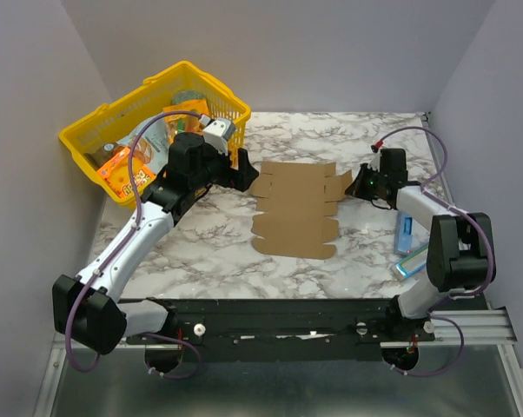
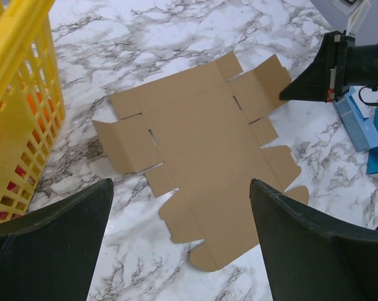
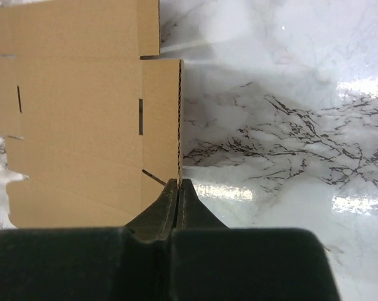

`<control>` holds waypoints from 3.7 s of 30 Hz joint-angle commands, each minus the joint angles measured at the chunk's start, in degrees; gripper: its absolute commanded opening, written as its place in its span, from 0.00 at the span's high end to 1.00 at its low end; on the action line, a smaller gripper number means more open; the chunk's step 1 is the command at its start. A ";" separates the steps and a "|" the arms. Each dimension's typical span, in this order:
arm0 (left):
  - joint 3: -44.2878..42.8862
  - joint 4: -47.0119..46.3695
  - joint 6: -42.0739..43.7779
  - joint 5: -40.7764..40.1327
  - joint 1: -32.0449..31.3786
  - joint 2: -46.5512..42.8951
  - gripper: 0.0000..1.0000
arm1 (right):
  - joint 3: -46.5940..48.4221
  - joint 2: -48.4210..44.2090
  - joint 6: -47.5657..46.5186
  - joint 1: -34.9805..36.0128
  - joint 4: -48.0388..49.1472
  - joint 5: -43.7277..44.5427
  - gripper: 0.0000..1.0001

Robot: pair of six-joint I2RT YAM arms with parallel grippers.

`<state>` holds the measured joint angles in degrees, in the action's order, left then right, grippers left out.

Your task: Fold the paper box

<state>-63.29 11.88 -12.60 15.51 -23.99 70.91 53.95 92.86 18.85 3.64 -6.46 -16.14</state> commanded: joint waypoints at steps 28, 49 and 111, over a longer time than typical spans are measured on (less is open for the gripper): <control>1.24 -9.33 -11.13 25.97 17.40 2.47 0.01 | -1.57 -39.95 -2.59 -0.21 3.12 -18.31 1.00; 2.20 -11.97 -10.87 26.78 21.44 0.72 0.01 | 3.79 -47.24 0.22 -0.21 1.10 -27.10 1.00; 1.15 -1.60 7.41 53.67 18.19 -4.12 1.00 | 51.69 -1.28 -45.48 19.56 -45.40 -29.21 0.49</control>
<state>-60.42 9.15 -6.44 68.14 -5.39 67.31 105.91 91.50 -25.98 22.85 -50.28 -42.33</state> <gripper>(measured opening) 0.014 0.607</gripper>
